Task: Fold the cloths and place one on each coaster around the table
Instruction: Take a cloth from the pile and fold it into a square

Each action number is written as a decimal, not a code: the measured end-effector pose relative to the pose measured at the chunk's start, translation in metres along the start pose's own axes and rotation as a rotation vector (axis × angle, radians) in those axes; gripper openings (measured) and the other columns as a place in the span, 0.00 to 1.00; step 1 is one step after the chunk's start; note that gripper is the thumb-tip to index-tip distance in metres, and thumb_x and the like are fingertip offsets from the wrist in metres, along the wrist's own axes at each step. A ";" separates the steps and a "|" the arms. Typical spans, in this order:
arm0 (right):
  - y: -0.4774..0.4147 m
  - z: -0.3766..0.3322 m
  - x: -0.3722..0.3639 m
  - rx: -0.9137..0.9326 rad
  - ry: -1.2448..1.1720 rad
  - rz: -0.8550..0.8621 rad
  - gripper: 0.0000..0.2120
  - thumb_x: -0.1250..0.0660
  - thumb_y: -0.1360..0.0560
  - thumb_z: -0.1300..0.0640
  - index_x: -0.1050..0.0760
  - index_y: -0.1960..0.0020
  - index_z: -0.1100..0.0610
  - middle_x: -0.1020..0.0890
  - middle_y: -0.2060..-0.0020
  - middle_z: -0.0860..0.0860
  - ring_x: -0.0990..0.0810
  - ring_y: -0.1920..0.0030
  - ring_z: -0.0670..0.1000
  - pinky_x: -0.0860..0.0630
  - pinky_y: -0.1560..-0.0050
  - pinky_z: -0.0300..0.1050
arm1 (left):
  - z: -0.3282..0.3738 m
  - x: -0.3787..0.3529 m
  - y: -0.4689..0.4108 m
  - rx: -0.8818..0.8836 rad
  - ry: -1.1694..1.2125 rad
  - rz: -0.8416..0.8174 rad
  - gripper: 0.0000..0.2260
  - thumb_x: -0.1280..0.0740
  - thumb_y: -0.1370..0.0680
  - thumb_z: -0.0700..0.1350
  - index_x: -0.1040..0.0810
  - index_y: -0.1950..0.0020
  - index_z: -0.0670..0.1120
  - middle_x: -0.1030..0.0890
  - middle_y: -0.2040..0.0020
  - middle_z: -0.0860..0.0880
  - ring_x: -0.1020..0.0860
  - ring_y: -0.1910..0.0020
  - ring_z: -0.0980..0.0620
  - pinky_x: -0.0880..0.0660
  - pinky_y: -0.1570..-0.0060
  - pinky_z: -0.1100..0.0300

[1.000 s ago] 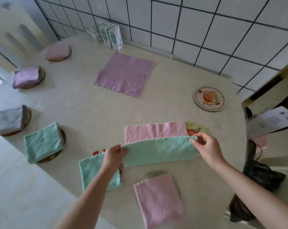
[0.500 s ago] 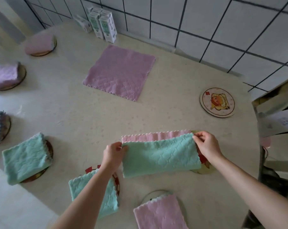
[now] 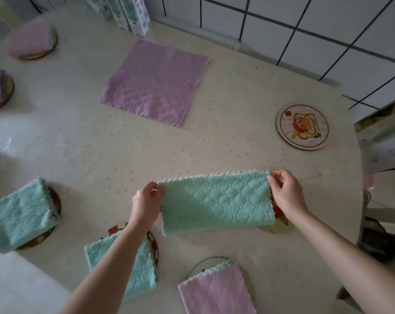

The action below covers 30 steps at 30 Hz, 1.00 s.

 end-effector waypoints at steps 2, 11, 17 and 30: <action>0.000 -0.003 0.001 -0.001 0.015 0.002 0.05 0.36 0.22 0.56 0.26 0.52 0.59 0.23 0.64 0.47 0.26 0.66 0.48 0.33 0.67 0.41 | 0.001 0.001 -0.002 0.011 -0.001 0.007 0.06 0.36 0.21 0.46 0.23 0.54 0.46 0.19 0.57 0.45 0.20 0.62 0.43 0.19 0.62 0.45; -0.001 -0.012 0.000 0.004 0.091 -0.002 0.07 0.36 0.22 0.56 0.26 0.52 0.61 0.22 0.62 0.50 0.26 0.64 0.51 0.35 0.71 0.40 | 0.012 0.000 0.002 -0.035 -0.113 0.066 0.10 0.41 0.19 0.47 0.24 0.47 0.43 0.21 0.56 0.45 0.23 0.64 0.47 0.20 0.62 0.49; 0.004 -0.020 0.007 -0.037 -0.007 -0.045 0.11 0.37 0.22 0.51 0.29 0.47 0.59 0.23 0.65 0.48 0.24 0.68 0.53 0.28 0.69 0.46 | 0.007 0.004 0.011 0.034 -0.011 0.094 0.09 0.40 0.20 0.47 0.27 0.43 0.45 0.21 0.53 0.44 0.20 0.62 0.46 0.19 0.62 0.50; 0.140 -0.037 -0.037 0.719 0.477 -0.275 0.32 0.38 0.27 0.71 0.40 0.26 0.55 0.33 0.28 0.51 0.39 0.26 0.52 0.42 0.26 0.47 | 0.021 -0.089 0.152 -0.775 -0.671 -0.199 0.27 0.47 0.22 0.47 0.47 0.23 0.46 0.47 0.22 0.49 0.53 0.23 0.49 0.50 0.25 0.48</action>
Point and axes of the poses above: each hand's wrist, its own y-axis away from the middle knuckle, its own x-axis out of the back of the hand, z = x × y, the point moved 7 cm from there along -y, towards the middle knuckle
